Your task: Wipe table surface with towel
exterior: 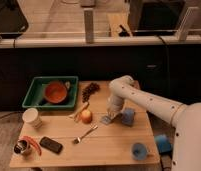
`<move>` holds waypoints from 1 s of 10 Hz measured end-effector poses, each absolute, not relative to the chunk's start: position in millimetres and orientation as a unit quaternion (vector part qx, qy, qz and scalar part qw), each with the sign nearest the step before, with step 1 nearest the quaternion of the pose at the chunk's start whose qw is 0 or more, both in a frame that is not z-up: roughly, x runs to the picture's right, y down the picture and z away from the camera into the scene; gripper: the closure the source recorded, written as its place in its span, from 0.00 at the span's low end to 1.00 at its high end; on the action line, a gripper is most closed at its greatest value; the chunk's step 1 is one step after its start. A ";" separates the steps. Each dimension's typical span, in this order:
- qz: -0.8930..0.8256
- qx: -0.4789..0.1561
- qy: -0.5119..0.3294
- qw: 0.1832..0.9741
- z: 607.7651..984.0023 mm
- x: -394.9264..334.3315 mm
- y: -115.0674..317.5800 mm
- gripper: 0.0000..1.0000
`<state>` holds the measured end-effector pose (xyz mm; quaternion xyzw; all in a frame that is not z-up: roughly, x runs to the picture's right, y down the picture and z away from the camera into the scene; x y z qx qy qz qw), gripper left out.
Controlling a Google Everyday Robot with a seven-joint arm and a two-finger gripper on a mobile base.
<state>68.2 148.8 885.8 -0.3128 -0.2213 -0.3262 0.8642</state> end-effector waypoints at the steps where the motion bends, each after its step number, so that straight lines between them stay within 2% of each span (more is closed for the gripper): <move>1: -0.332 -0.307 -0.226 0.863 898.7 63.9 141.5 1.00; 3: -0.347 -0.294 -0.240 0.858 908.5 47.2 132.9 1.00; 6: -0.380 -0.276 -0.282 0.837 900.7 3.2 136.1 1.00; 10: -0.388 -0.299 -0.316 0.812 867.4 -5.7 176.9 1.00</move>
